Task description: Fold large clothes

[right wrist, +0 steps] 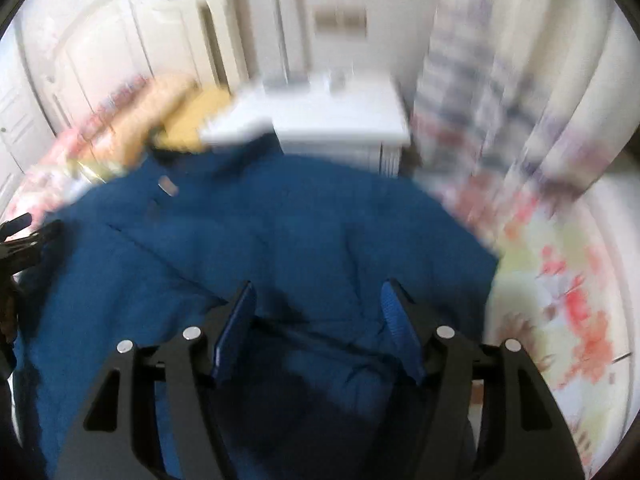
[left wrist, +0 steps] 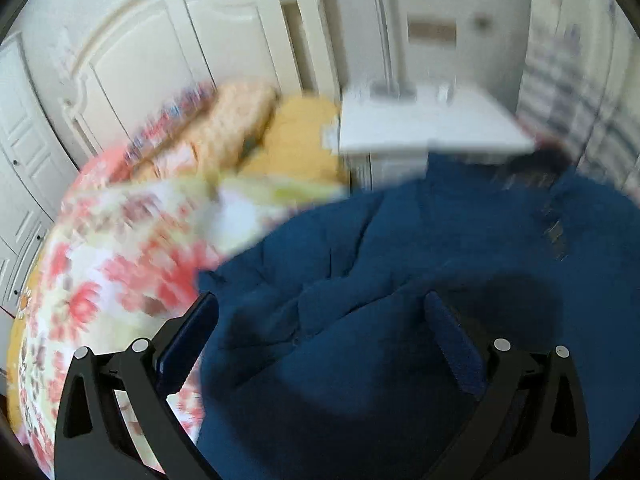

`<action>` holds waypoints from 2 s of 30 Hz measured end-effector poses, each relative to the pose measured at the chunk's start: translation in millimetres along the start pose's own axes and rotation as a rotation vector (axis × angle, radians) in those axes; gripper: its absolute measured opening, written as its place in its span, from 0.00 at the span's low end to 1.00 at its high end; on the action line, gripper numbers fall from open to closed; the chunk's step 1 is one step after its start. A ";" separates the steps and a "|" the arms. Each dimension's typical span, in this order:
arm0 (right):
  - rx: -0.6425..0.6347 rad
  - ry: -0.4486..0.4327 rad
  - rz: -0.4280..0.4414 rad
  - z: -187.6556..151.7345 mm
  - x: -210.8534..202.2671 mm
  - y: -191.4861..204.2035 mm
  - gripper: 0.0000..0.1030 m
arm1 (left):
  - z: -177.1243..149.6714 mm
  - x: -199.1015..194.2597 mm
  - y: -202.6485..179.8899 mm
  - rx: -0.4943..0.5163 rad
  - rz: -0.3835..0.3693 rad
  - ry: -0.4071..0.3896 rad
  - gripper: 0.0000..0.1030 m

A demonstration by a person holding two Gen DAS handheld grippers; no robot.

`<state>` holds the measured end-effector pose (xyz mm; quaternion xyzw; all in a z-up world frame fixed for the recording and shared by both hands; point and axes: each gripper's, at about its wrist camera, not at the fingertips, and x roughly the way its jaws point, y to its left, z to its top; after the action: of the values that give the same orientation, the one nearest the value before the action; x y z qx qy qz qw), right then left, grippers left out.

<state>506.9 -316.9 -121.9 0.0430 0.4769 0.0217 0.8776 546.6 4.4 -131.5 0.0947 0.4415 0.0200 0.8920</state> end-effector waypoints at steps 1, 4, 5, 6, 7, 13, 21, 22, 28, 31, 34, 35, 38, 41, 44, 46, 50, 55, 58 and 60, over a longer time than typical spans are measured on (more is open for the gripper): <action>0.004 0.016 0.035 -0.2 7.8 -2.7 0.67 | -2.4 8.2 -0.3 0.000 -0.010 0.014 0.96; -0.059 0.035 0.029 4.8 3.1 1.7 0.67 | 1.5 5.2 2.7 0.005 -0.026 0.041 0.96; -0.076 0.032 0.030 8.5 0.1 1.9 0.67 | 5.1 3.6 4.4 0.001 -0.035 0.052 0.96; -0.083 0.021 0.027 13.6 -2.8 0.3 0.67 | 10.2 1.1 7.6 -0.010 -0.052 0.058 0.96; -0.076 0.008 0.018 20.6 -4.7 -3.5 0.67 | 17.8 -3.1 12.7 -0.034 -0.071 0.050 0.96; -0.039 0.059 -0.002 35.3 35.3 -26.2 0.85 | 25.3 41.5 22.1 -0.067 -0.055 0.125 0.96; -0.038 -0.027 0.002 22.5 41.1 -30.7 0.93 | 15.4 51.8 22.6 -0.097 -0.069 0.075 0.96; -0.035 -0.026 -0.005 23.2 41.2 -31.2 0.93 | 15.1 51.3 23.1 -0.099 -0.072 0.073 0.96; 0.032 -0.127 -0.038 3.5 -17.5 -22.9 0.89 | 2.2 -14.9 18.3 -0.105 -0.014 -0.076 0.95; 0.000 -0.236 0.023 -27.8 -69.7 -0.9 0.89 | -20.3 -66.1 2.9 -0.062 -0.077 -0.177 0.95; -0.087 -0.211 0.058 -58.8 -80.3 26.2 0.89 | -56.6 -87.9 -34.3 0.057 -0.117 -0.172 0.96; -0.122 -0.183 0.051 -69.0 -75.7 35.6 0.89 | -64.4 -85.3 -45.2 0.099 -0.105 -0.155 0.96; -0.193 -0.132 -0.025 -93.8 -53.2 56.1 0.89 | -86.2 -69.0 -67.2 0.160 -0.044 -0.112 0.96; -0.117 -0.107 -0.040 -98.6 -68.8 56.5 0.86 | -91.3 -83.0 -58.8 0.109 -0.041 -0.063 0.96; -0.108 -0.173 0.008 -119.0 -106.2 67.9 0.85 | -110.6 -127.6 -48.4 0.053 -0.069 -0.117 0.96; -0.156 -0.148 0.028 -137.0 -112.7 82.9 0.85 | -132.3 -146.2 -49.5 0.086 -0.094 -0.129 0.96; -0.239 -0.004 -0.007 -171.2 -78.6 103.9 0.88 | -171.2 -137.7 -72.3 0.220 -0.074 -0.057 0.96; -0.178 -0.001 -0.023 -181.0 -87.4 95.9 0.93 | -186.1 -126.5 -46.8 0.116 -0.145 -0.002 0.96; -0.179 -0.065 -0.024 -192.9 -111.2 91.3 0.93 | -191.0 -140.1 -23.1 0.053 -0.059 -0.074 0.96; -0.164 -0.049 -0.016 -203.4 -108.4 84.0 0.93 | -195.2 -128.8 -7.8 0.038 -0.008 -0.050 0.96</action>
<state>277.5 -230.8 -133.4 -0.0322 0.4524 0.0524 0.8897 313.2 10.9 -147.5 0.1103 0.4197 0.0056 0.9009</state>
